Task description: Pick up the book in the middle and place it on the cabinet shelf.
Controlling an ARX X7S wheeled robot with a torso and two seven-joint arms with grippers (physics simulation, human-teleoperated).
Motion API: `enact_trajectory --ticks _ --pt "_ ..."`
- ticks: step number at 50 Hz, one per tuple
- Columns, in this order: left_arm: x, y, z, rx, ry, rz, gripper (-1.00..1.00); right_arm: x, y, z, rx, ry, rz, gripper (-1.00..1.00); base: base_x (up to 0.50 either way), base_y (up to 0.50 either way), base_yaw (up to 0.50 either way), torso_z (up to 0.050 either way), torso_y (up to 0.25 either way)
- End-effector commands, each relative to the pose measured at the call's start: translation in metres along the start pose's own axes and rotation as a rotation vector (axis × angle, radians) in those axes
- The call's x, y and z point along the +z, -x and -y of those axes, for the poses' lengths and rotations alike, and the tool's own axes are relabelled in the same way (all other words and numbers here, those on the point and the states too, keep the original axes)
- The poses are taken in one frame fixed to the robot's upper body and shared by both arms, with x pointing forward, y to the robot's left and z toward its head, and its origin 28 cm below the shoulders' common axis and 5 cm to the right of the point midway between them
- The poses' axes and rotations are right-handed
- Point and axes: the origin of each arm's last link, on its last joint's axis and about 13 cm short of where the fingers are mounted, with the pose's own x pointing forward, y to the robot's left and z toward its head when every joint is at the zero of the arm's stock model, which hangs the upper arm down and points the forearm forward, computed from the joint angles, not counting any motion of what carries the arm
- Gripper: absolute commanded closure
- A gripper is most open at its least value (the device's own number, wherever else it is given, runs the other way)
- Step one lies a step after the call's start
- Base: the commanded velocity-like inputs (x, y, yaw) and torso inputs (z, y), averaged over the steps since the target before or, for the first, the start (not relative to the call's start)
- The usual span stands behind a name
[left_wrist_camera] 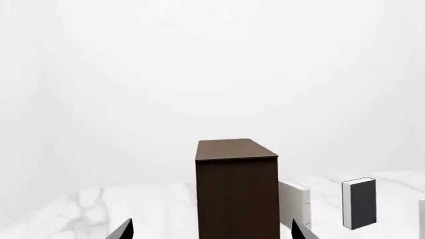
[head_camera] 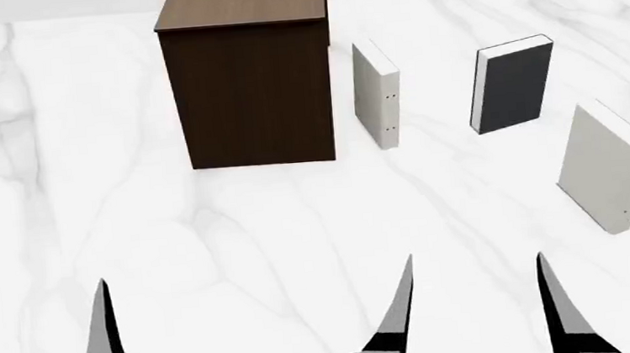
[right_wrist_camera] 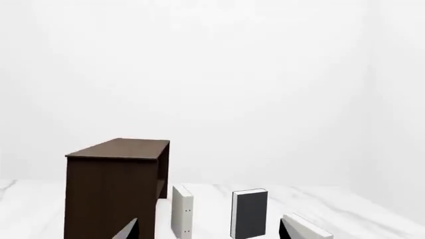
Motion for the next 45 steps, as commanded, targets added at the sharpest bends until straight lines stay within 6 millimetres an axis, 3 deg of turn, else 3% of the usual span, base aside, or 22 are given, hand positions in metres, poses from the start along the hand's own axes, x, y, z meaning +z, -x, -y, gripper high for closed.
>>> enact_trajectory --ticks 1,6,45 --pt "0.04 0.007 0.0 0.012 -0.011 0.121 -1.0 0.047 0.005 0.002 0.005 0.005 0.128 -1.0 0.0 0.0 0.0 0.0 0.0" --pt "0.048 0.009 0.002 0.003 -0.004 0.142 -1.0 0.046 0.005 -0.004 0.03 0.011 0.119 -1.0 0.2 0.0 0.0 0.0 0.0" --pt "0.051 0.01 0.002 -0.002 -0.006 0.153 -1.0 0.045 0.005 -0.004 0.024 0.018 0.112 -1.0 0.5 0.0 0.0 0.0 0.0"
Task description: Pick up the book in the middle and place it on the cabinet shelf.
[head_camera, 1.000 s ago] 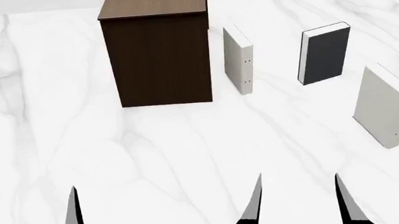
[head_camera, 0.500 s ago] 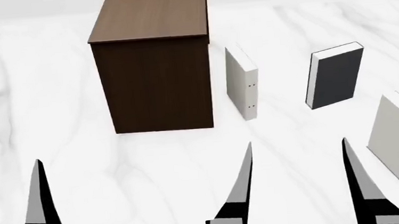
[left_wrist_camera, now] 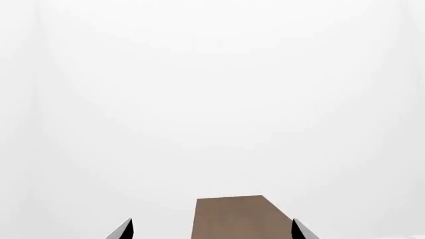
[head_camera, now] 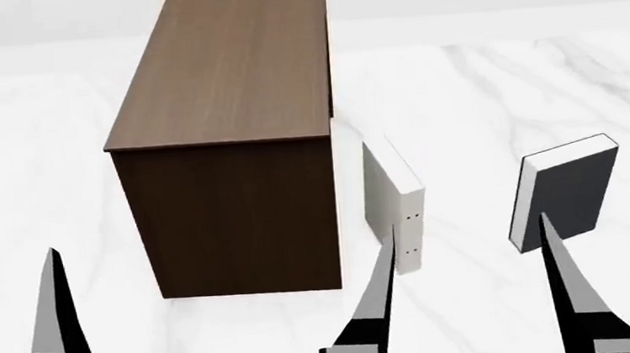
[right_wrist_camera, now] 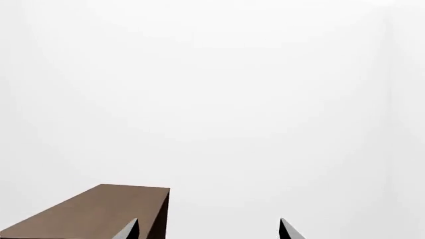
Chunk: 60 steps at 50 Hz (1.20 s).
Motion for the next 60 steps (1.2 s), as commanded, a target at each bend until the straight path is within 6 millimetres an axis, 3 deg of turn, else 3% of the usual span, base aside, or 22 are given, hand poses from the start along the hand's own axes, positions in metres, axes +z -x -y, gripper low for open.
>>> enact_trajectory --ticks 1,30,35,49,60 --pt "0.001 0.001 0.0 0.001 -0.001 0.003 -1.0 0.0 0.0 0.0 -0.003 0.002 -0.008 -1.0 0.5 0.0 0.0 0.0 0.0" --pt "0.001 0.0 0.0 0.004 0.005 -0.002 -1.0 -0.006 0.0 -0.002 -0.004 0.011 -0.035 -1.0 0.5 0.0 0.0 0.0 0.001" --pt "-0.001 0.0 0.0 0.002 0.015 -0.01 -1.0 -0.011 -0.002 -0.002 -0.032 0.103 -0.044 -1.0 0.49 0.0 0.0 0.0 0.002" --pt "-0.001 0.0 0.0 0.002 0.027 -0.017 -1.0 -0.007 0.003 -0.001 -0.032 0.053 0.047 -1.0 0.0 0.0 -0.01 0.0 0.001" --pt "0.0 0.001 0.0 0.003 0.027 -0.013 -1.0 -0.006 0.003 0.0 -0.048 0.022 0.05 -1.0 0.0 0.0 -0.5 0.0 0.0"
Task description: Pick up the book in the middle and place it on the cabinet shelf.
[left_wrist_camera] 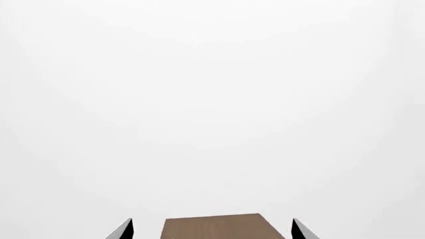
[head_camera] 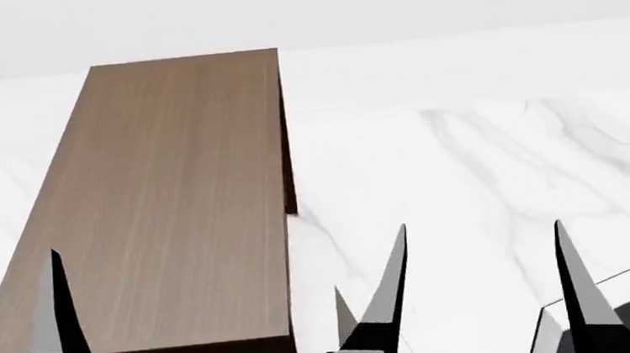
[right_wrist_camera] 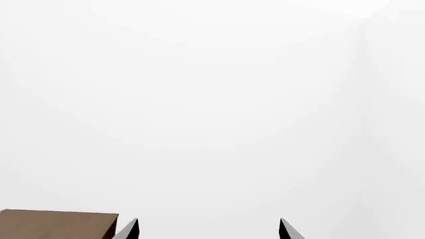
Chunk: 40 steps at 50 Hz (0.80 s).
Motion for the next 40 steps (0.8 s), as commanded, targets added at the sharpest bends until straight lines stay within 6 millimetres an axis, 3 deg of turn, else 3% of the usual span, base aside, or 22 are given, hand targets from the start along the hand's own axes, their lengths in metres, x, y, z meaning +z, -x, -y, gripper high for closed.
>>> enact_trajectory --ticks 1,25,40 --pt "0.001 0.0005 0.0 0.0 0.003 0.001 -1.0 0.0009 0.0012 0.0009 -0.008 -0.019 0.012 -1.0 0.0 0.0 -0.5 0.0 0.0" --pt "0.0016 -0.0002 -0.001 0.002 0.017 0.012 -1.0 -0.0019 -0.0015 0.0014 -0.036 0.02 -0.005 -1.0 0.0 0.0 -0.47 0.0 0.0" --pt "0.0016 -0.0002 -0.0015 0.0 0.04 0.016 -1.0 -0.0024 -0.0028 0.001 -0.043 0.056 -0.031 -1.0 0.0 0.0 0.0 0.05 0.0"
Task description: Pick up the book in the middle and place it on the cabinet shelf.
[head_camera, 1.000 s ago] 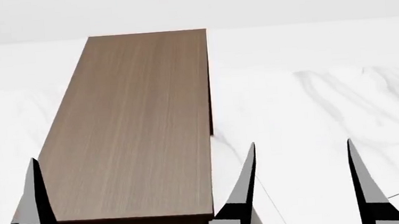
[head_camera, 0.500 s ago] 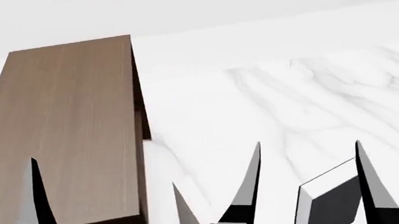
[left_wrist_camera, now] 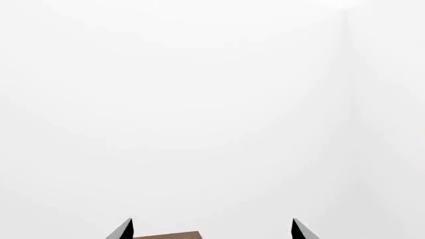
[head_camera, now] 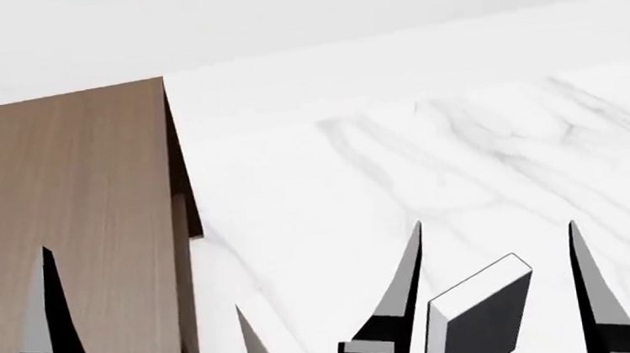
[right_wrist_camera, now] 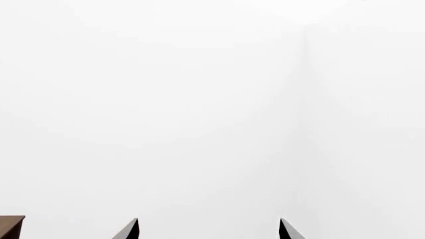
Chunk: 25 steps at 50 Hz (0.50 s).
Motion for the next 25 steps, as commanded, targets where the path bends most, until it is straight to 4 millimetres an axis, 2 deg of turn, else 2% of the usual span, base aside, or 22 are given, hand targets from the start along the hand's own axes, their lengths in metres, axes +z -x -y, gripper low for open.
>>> enact_trajectory --ticks 1,20,25 --pt "-0.0001 -0.0001 -0.0004 -0.002 0.019 0.002 -1.0 0.0001 -0.001 -0.0002 -0.004 0.015 -0.009 -1.0 0.0 0.0 0.0 0.05 0.0" --pt "0.0018 0.0015 0.0 -0.029 -0.001 -0.002 -1.0 0.0004 -0.0003 0.0001 -0.006 0.018 -0.011 -1.0 0.0 0.0 0.0 0.05 0.0" --pt "0.002 0.0029 0.0041 -0.07 -0.041 -0.01 -1.0 -0.0002 -0.0001 0.0 -0.005 0.02 -0.013 -1.0 0.0 0.0 0.0 0.043 -0.163"
